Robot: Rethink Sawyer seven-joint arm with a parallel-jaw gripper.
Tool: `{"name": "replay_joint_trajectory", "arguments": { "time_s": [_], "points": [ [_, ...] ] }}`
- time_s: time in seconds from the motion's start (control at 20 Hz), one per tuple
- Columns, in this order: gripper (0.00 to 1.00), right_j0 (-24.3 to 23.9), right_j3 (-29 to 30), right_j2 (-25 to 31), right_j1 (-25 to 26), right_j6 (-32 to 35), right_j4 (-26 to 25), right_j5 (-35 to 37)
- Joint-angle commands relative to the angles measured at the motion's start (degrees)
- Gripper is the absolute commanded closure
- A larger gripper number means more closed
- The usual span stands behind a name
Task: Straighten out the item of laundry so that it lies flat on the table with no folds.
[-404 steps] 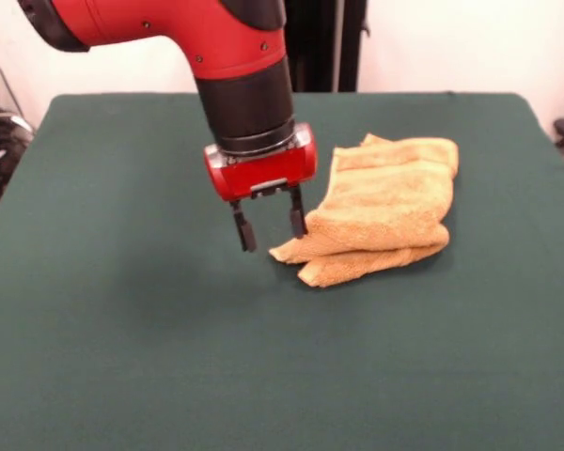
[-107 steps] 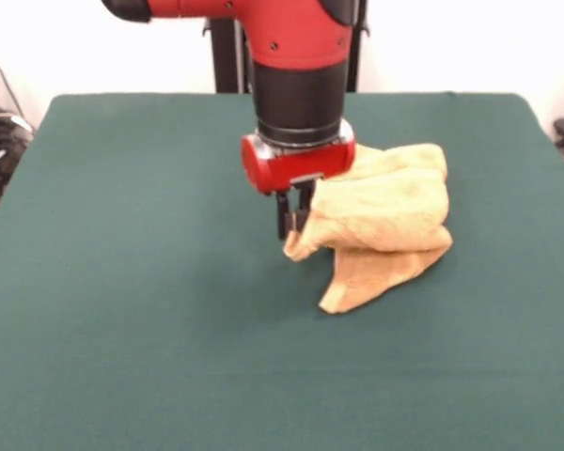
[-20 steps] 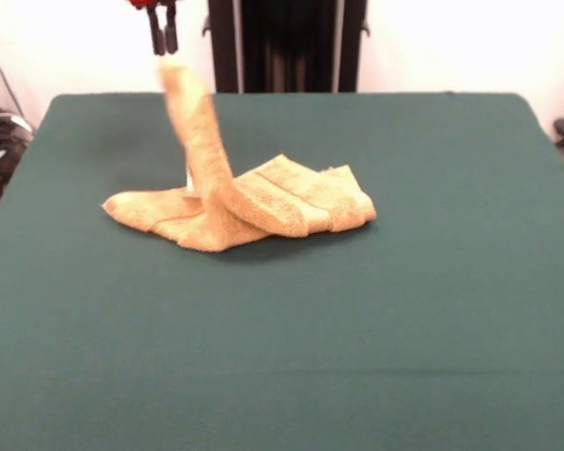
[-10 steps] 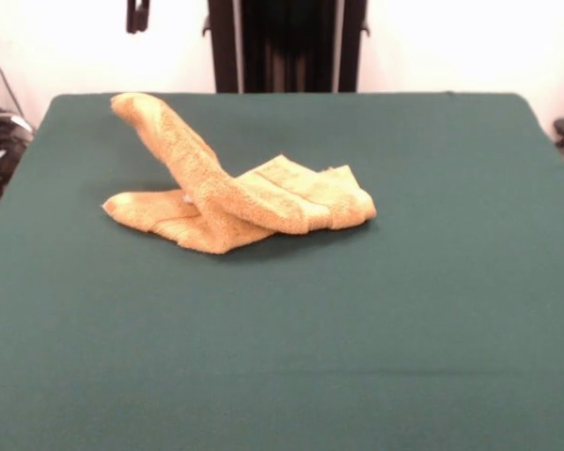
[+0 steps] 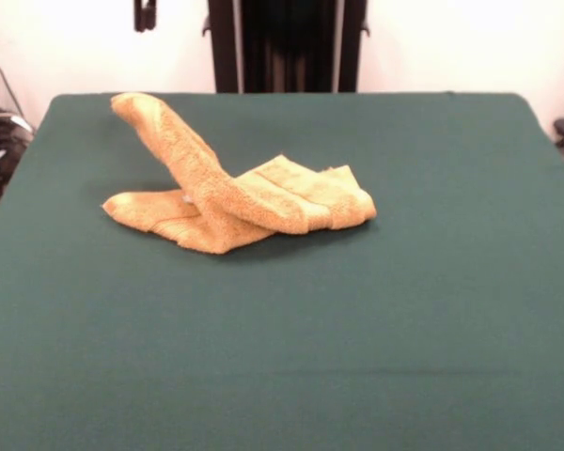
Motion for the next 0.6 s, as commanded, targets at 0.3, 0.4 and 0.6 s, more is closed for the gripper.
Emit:
{"name": "replay_joint_trajectory", "arguments": {
  "time_s": [0.3, 0.4, 0.6],
  "points": [
    [1.0, -0.94, 6.1, 15.21, 0.08, -0.96, 17.35, -15.0],
    [1.0, -0.13, 5.56, 14.22, 0.57, 0.82, 17.44, -16.69],
    [1.0, 7.55, 0.03, 4.18, 4.04, 9.23, 13.43, -19.85]
  ]
}}
